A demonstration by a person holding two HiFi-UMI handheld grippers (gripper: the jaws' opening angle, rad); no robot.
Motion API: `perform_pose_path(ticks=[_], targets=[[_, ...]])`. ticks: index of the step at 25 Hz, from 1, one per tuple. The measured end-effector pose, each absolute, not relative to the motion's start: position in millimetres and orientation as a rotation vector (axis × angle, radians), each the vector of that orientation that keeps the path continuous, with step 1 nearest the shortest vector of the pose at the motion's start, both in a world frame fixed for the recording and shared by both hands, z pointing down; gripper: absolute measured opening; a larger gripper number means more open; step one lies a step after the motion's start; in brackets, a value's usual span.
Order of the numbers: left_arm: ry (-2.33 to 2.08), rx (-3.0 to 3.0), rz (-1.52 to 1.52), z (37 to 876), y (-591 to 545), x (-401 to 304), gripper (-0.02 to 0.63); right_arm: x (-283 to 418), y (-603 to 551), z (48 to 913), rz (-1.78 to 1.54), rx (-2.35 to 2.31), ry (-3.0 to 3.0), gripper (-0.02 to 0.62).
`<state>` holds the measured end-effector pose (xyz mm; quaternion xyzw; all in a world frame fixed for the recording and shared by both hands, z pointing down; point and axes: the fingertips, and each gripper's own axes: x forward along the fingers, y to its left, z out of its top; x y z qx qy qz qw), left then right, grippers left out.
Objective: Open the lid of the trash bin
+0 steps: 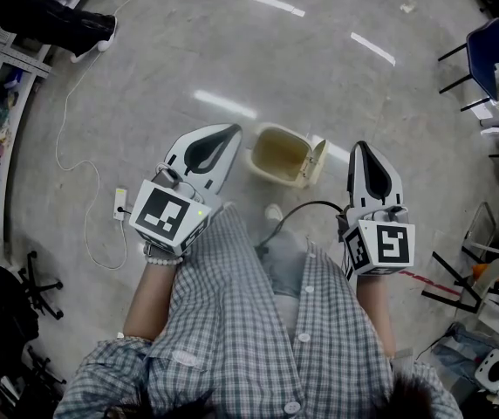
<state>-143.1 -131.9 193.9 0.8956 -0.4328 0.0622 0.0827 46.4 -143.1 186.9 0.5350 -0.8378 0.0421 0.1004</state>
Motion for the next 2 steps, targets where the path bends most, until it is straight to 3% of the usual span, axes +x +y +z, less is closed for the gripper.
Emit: perform_pose_path(ticks=[2], targets=[[-1.293,2.676,0.183,193.4,-132.3,-143.4,0.005,44.9,-143.5,187.1,0.124,1.578,-2.478,0.017]])
